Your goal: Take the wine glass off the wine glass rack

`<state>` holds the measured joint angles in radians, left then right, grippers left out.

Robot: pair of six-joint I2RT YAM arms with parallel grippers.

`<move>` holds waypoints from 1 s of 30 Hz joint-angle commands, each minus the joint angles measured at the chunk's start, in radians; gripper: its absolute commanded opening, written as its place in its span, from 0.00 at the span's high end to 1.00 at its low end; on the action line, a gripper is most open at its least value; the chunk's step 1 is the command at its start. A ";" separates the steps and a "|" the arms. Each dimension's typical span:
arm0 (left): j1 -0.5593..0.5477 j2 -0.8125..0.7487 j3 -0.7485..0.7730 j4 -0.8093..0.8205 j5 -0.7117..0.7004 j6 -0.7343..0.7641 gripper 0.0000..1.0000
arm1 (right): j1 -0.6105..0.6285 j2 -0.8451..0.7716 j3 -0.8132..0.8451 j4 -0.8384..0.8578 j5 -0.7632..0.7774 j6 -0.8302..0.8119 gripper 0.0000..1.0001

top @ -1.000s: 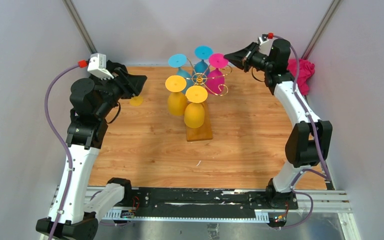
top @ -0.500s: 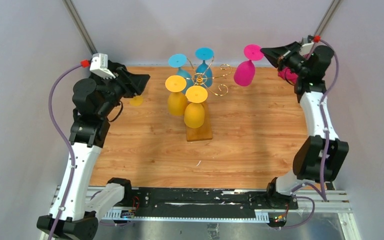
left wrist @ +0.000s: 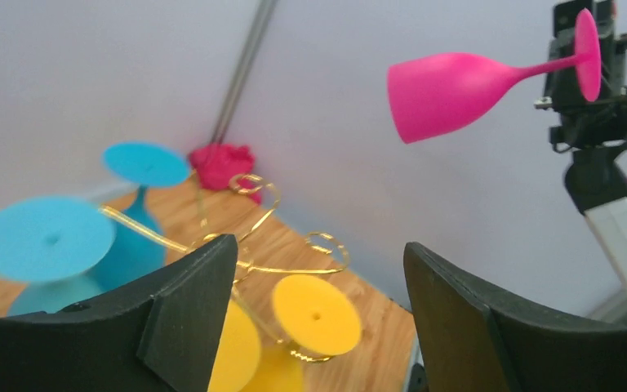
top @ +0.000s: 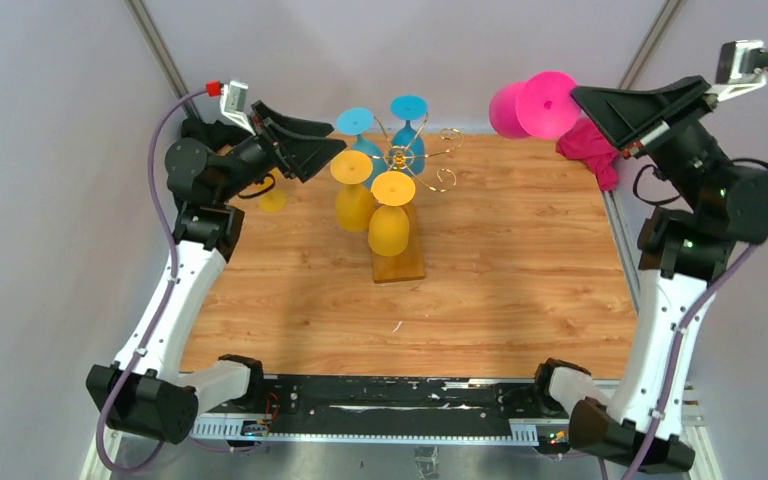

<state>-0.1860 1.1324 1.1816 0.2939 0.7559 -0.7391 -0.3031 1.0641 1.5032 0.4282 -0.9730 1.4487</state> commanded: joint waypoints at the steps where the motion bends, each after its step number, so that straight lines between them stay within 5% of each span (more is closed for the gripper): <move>1: -0.003 0.037 -0.034 0.605 0.140 -0.329 0.19 | 0.019 -0.006 0.030 0.260 -0.023 0.218 1.00; 5: -0.003 0.239 0.016 1.244 0.131 -0.823 0.17 | 0.076 0.033 0.037 0.488 0.026 0.385 1.00; 6: -0.006 0.284 0.041 1.278 0.125 -0.873 0.16 | 0.090 0.044 0.038 0.535 0.042 0.420 1.00; 20: -0.121 0.373 0.090 1.282 0.085 -0.867 0.16 | 0.521 0.201 0.044 0.523 0.096 0.242 1.00; 30: -0.130 0.357 0.038 1.283 0.086 -0.864 0.16 | 0.613 0.290 0.061 0.542 0.115 0.208 1.00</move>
<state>-0.3038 1.5158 1.2339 1.5135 0.8413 -1.6016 0.2764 1.3499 1.5276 0.9169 -0.8772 1.6928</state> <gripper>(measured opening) 0.842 0.018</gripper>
